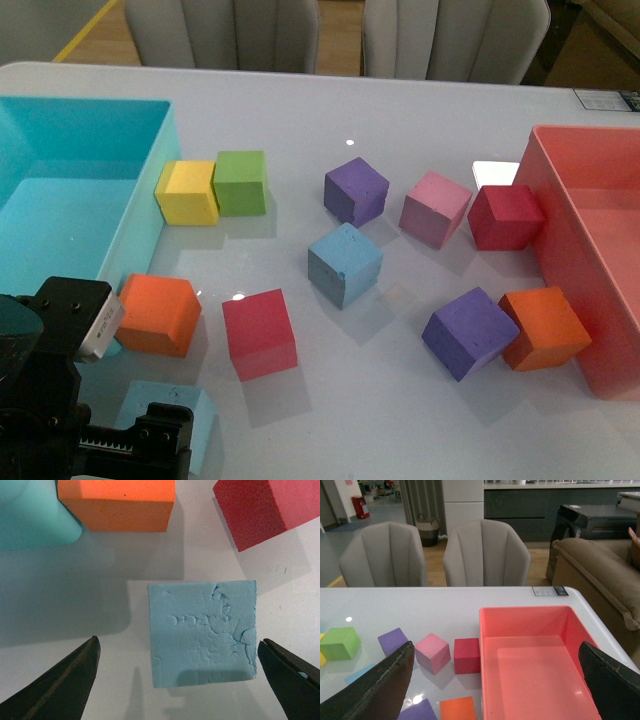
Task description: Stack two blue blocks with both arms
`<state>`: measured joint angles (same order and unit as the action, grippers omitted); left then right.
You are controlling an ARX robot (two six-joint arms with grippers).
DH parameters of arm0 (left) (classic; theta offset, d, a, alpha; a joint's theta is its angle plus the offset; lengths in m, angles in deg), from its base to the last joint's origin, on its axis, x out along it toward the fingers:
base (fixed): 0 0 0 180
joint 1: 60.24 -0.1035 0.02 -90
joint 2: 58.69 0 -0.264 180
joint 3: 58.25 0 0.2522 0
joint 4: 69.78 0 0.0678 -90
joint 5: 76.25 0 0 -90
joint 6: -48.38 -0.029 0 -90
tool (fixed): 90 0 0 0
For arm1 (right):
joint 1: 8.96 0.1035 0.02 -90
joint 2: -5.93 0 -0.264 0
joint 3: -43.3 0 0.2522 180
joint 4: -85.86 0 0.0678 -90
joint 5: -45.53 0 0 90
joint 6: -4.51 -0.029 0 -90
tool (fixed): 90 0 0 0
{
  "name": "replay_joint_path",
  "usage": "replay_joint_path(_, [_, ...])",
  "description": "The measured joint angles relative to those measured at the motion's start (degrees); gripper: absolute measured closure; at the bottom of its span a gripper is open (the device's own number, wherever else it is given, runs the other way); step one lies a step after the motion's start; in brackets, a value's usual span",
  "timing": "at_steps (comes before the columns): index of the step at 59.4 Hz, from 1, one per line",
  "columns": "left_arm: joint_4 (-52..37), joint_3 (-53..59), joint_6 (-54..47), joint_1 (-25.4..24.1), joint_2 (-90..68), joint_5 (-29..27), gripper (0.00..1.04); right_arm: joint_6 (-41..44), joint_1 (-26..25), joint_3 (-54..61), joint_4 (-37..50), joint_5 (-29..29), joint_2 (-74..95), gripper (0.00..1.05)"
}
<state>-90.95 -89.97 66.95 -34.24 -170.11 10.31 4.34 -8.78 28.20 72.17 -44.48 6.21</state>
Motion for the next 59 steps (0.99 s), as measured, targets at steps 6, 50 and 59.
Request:
replay_joint_path(6, [-0.13, -0.61, -0.28, 0.00, -0.85, -0.04, 0.09, 0.00, 0.00, 0.00, 0.00, 0.00, 0.00, 0.09])
replay_joint_path(50, [-0.31, -7.43, -0.68, 1.40, -11.63, -1.09, 0.09, 0.00, 0.00, 0.00, 0.00, 0.00, 0.00, 0.09])
replay_joint_path(59, [0.74, -7.45, -0.63, 1.88, -11.39, -1.51, 0.17, 0.00, 0.00, 0.00, 0.00, 0.02, 0.00, 0.09])
